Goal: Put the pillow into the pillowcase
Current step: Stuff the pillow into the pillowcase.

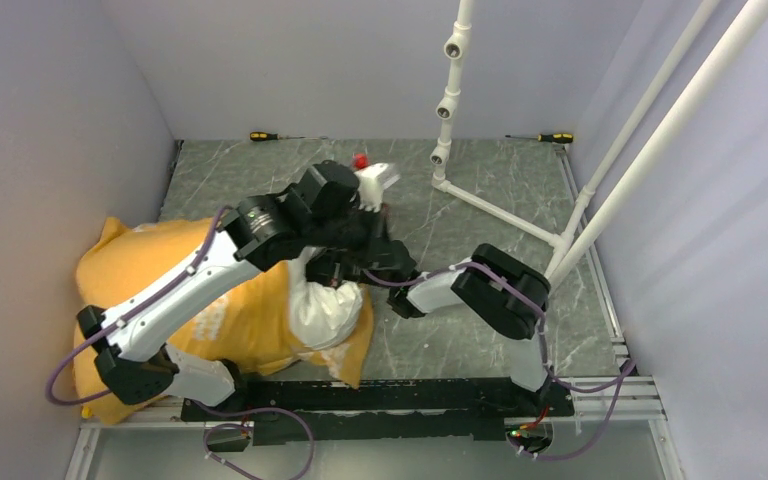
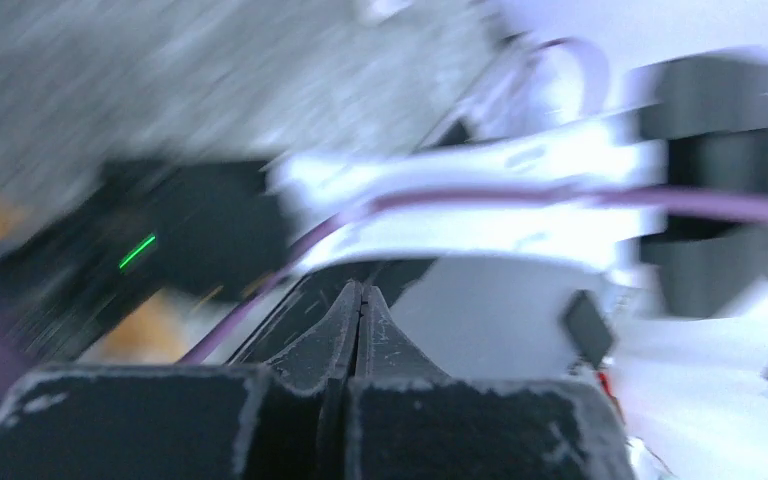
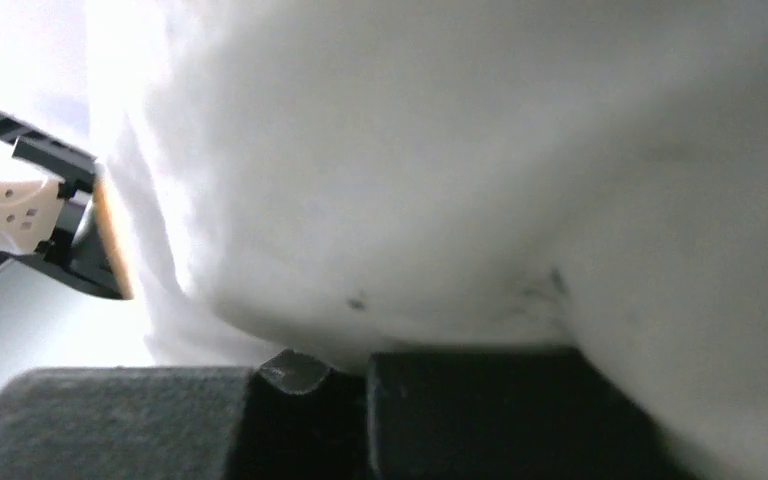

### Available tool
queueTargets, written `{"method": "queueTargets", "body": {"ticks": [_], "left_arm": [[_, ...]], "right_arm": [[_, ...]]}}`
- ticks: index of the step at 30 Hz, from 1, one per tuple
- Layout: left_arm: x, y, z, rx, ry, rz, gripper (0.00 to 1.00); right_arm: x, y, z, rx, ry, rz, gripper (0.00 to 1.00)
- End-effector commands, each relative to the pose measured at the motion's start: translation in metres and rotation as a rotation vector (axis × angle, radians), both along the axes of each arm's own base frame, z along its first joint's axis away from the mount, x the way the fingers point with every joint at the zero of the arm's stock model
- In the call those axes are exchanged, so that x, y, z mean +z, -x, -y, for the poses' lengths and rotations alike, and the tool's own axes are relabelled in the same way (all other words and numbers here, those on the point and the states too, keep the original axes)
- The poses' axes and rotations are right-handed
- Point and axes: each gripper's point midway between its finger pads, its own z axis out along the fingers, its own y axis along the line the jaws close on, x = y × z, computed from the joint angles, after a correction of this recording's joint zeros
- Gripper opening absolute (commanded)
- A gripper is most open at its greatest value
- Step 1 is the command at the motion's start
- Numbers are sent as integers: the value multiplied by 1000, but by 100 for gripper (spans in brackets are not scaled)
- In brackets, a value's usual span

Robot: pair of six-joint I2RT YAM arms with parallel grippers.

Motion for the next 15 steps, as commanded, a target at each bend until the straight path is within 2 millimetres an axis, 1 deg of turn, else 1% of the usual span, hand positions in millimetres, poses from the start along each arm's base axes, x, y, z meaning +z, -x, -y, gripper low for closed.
{"method": "queueTargets", "body": {"ticks": [1, 4, 7, 8, 9, 10, 11, 13, 14, 15], "left_arm": [[139, 27, 70, -233, 506, 165, 0], [147, 31, 71, -241, 541, 162, 0], [141, 30, 73, -244, 509, 152, 0], [137, 26, 69, -218, 475, 165, 0], [133, 18, 59, -166, 424, 196, 0], [125, 7, 44, -87, 346, 226, 2], [119, -4, 25, 1, 268, 257, 14], [105, -23, -21, 174, 96, 324, 50], [99, -31, -44, 257, 20, 358, 63], [92, -36, -68, 331, -61, 380, 73]], "right_arm": [[68, 58, -18, 188, -216, 119, 0], [68, 55, -18, 176, -220, 116, 0], [65, 57, -19, 186, -204, 115, 0], [61, 56, -18, 176, -190, 105, 0], [58, 54, -16, 158, -174, 93, 0], [52, 51, -14, 137, -153, 77, 0], [45, 49, -13, 120, -127, 60, 0], [37, 47, -10, 102, -109, 42, 0], [34, 47, -9, 103, -105, 35, 0], [31, 46, -9, 107, -102, 29, 0]]}}
